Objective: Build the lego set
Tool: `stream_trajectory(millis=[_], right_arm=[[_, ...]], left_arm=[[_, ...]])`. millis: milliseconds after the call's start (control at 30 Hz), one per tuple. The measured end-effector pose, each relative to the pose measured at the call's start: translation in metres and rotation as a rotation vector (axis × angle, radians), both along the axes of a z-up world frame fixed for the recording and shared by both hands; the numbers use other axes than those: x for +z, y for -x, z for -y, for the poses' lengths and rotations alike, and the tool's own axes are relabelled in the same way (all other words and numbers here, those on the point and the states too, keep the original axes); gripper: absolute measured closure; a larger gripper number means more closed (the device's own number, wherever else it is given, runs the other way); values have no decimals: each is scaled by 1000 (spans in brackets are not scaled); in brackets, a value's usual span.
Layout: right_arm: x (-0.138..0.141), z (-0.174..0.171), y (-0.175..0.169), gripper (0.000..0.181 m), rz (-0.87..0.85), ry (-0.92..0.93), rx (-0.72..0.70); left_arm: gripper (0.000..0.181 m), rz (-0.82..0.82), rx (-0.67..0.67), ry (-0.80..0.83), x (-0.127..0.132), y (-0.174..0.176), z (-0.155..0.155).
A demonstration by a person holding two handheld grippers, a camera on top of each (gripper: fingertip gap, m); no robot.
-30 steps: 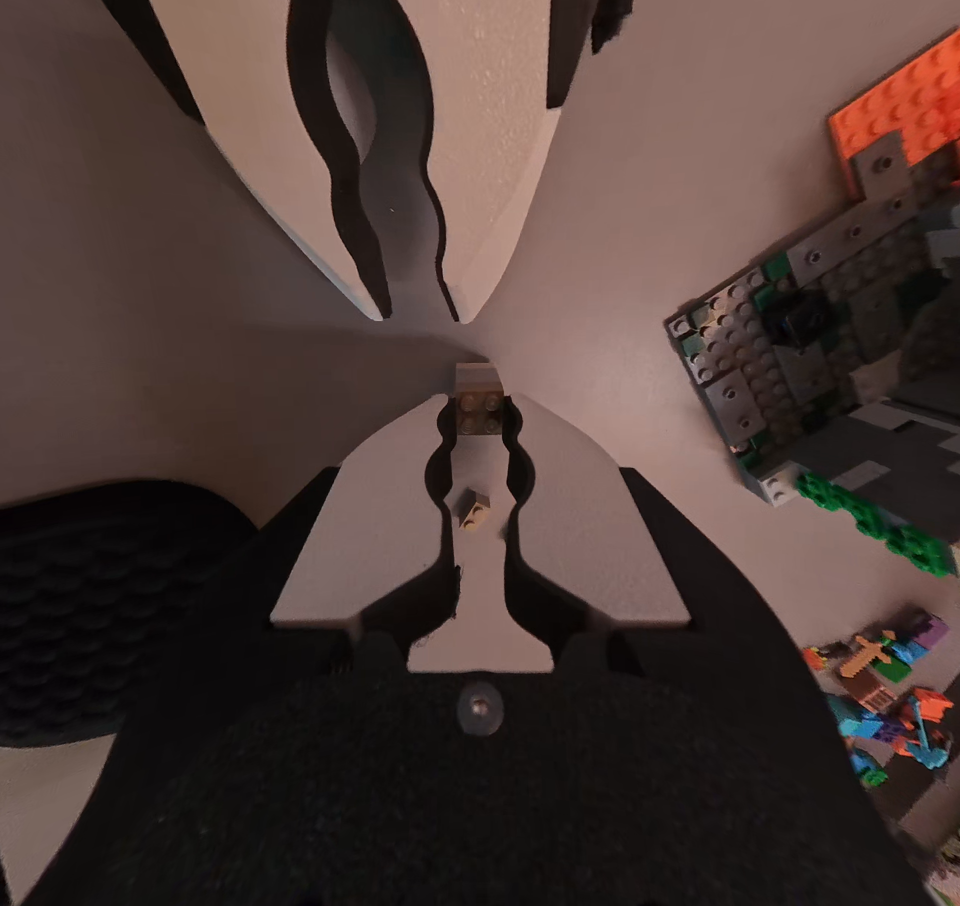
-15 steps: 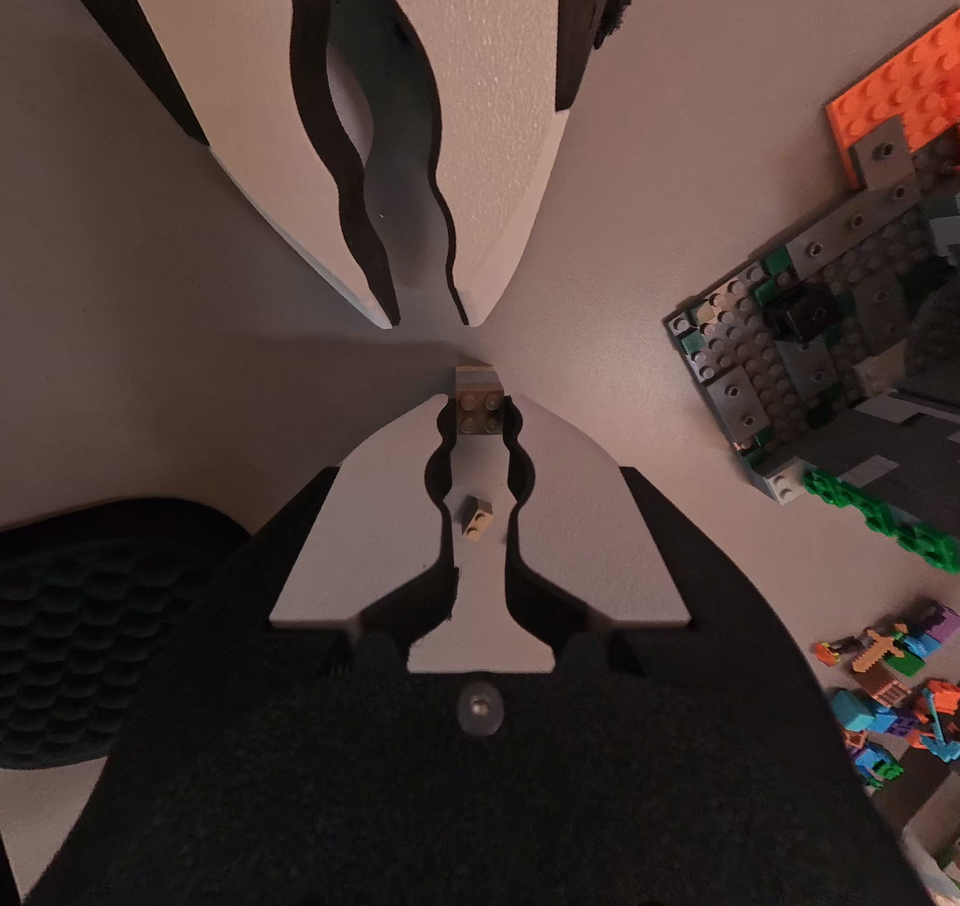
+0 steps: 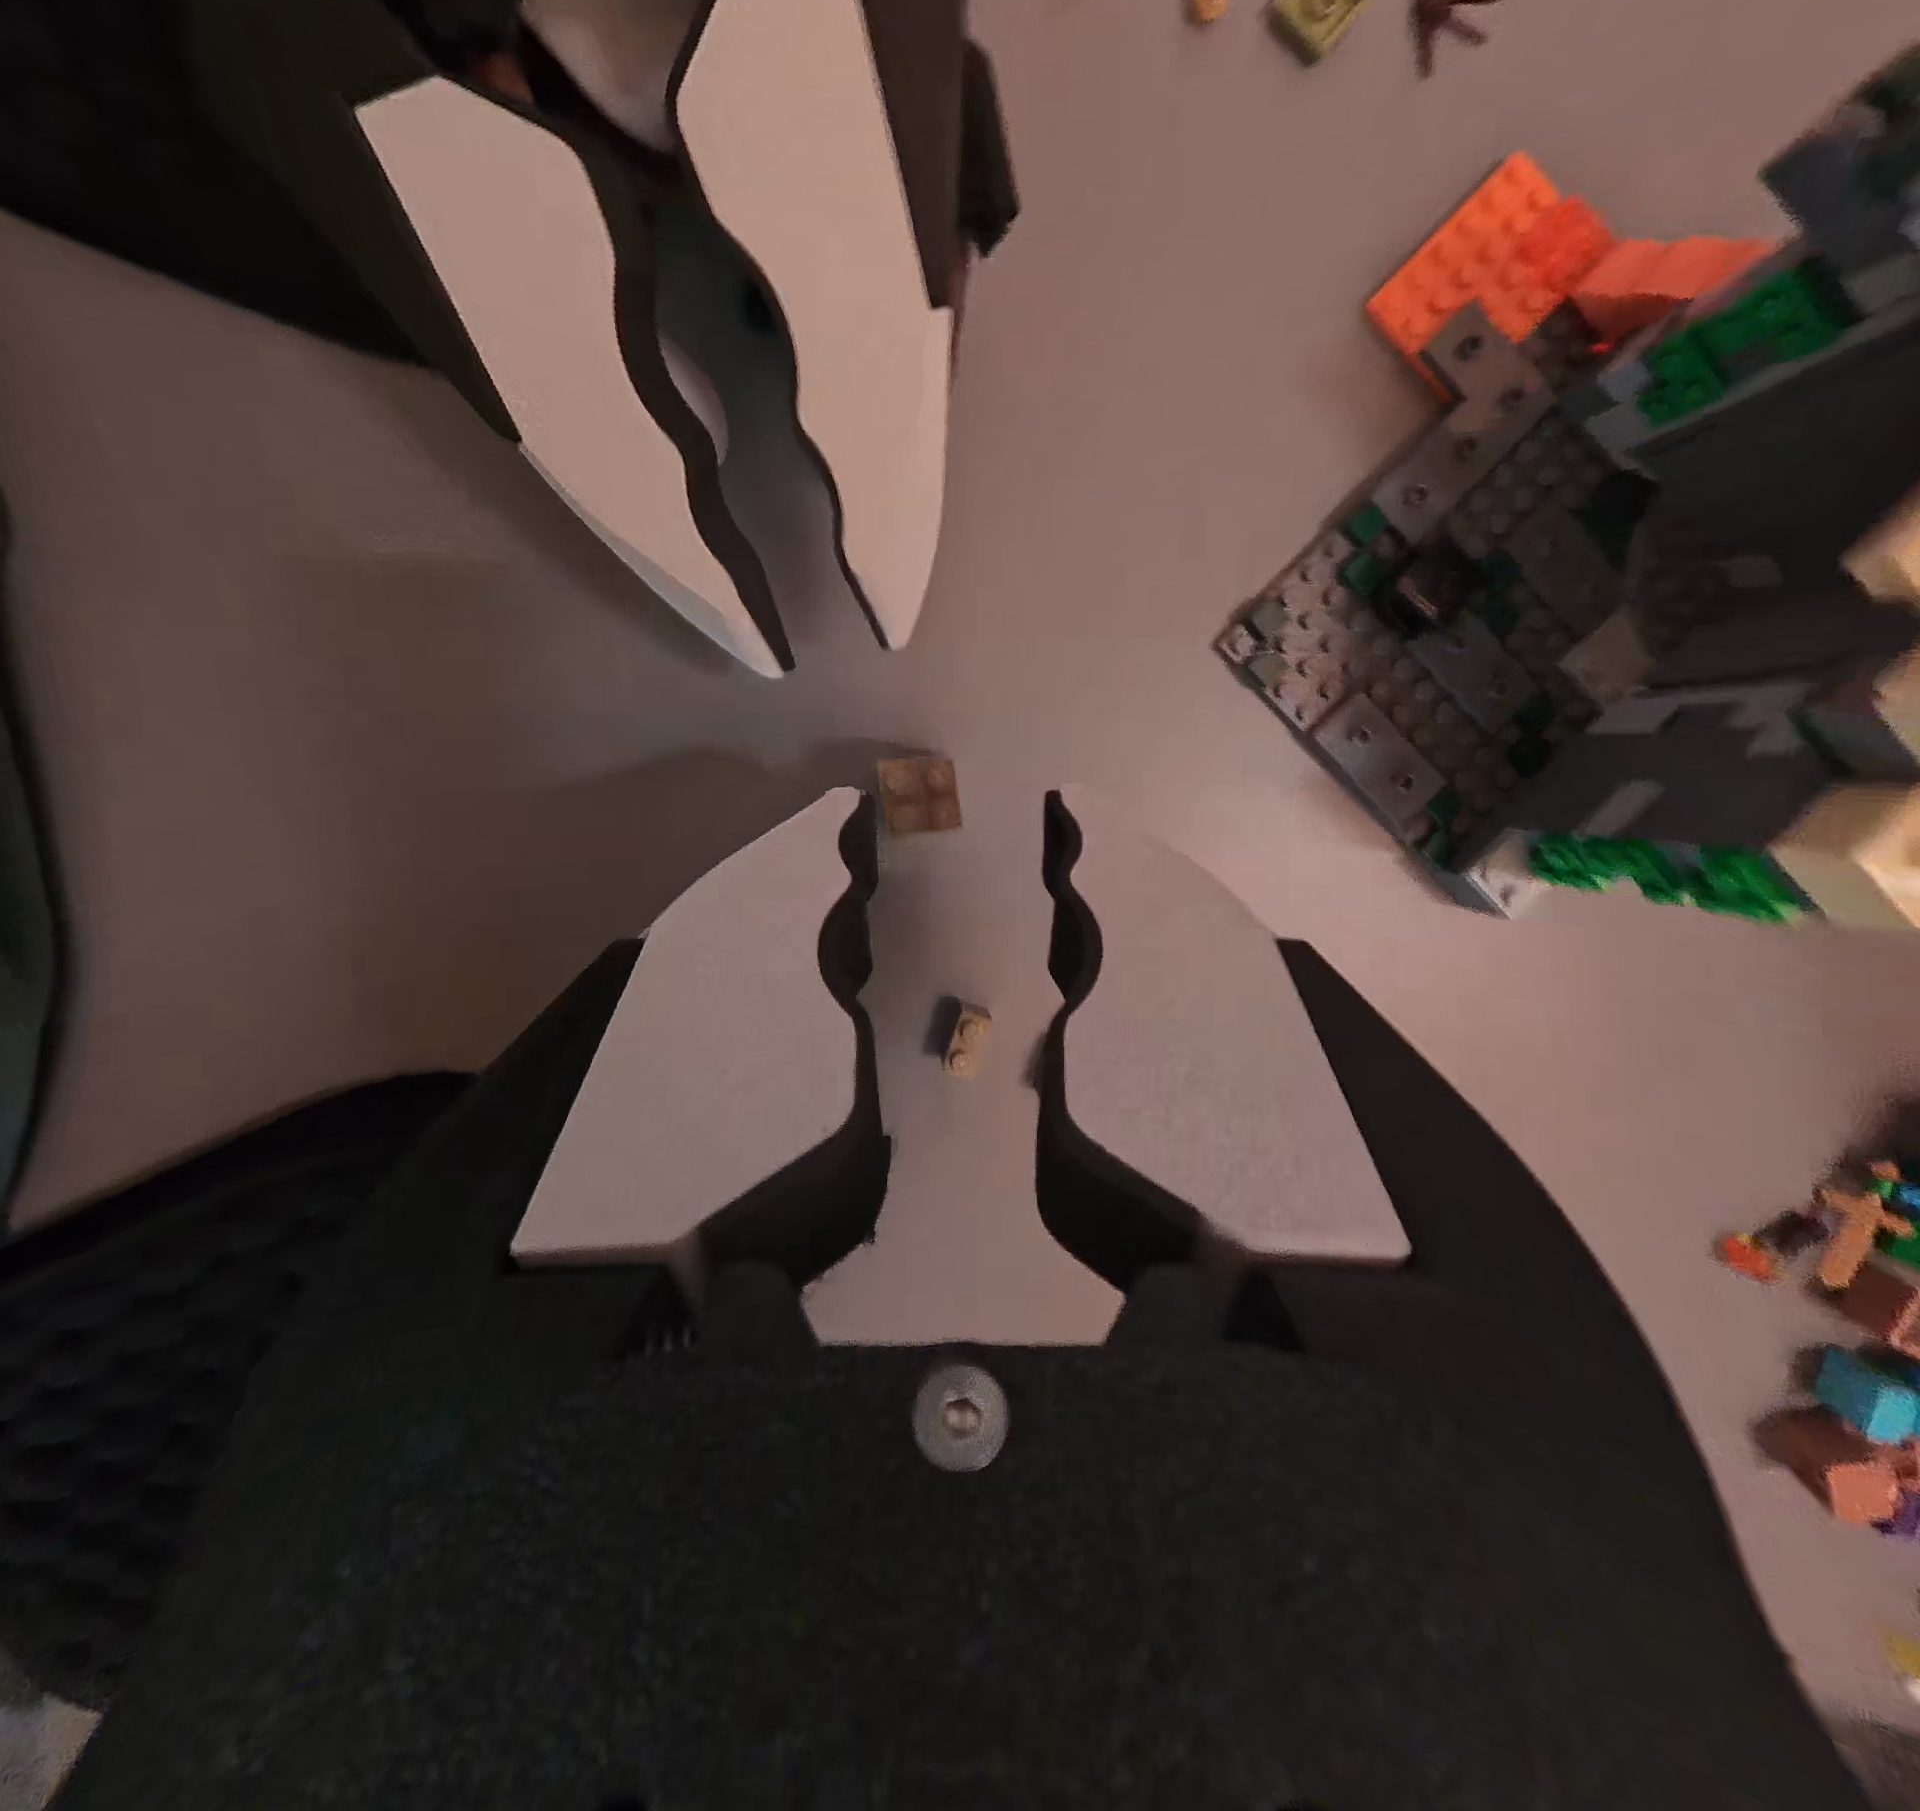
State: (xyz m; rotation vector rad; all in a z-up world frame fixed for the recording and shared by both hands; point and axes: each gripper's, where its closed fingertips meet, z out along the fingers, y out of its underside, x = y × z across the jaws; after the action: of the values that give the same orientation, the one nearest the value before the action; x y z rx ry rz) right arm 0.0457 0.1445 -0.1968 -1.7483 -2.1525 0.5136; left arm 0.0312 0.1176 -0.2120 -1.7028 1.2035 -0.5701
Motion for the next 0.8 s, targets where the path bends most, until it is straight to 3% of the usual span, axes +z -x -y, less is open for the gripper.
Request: stream_trajectory(millis=[133, 333, 700, 800], right_arm=[[12, -20, -28, 154, -34, -13, -107], [-13, -16, -70, 158, 13, 26, -201], [-51, -15, -58, 160, 27, 45, -252], [-55, -18, -57, 173, 40, 32, -250]], left_arm=[[163, -4, 2, 2, -1, 0, 0], [163, -17, 10, 14, -4, 0, -2], [161, -22, 17, 62, -7, -5, -6], [157, -46, 7, 76, -11, -12, -10]])
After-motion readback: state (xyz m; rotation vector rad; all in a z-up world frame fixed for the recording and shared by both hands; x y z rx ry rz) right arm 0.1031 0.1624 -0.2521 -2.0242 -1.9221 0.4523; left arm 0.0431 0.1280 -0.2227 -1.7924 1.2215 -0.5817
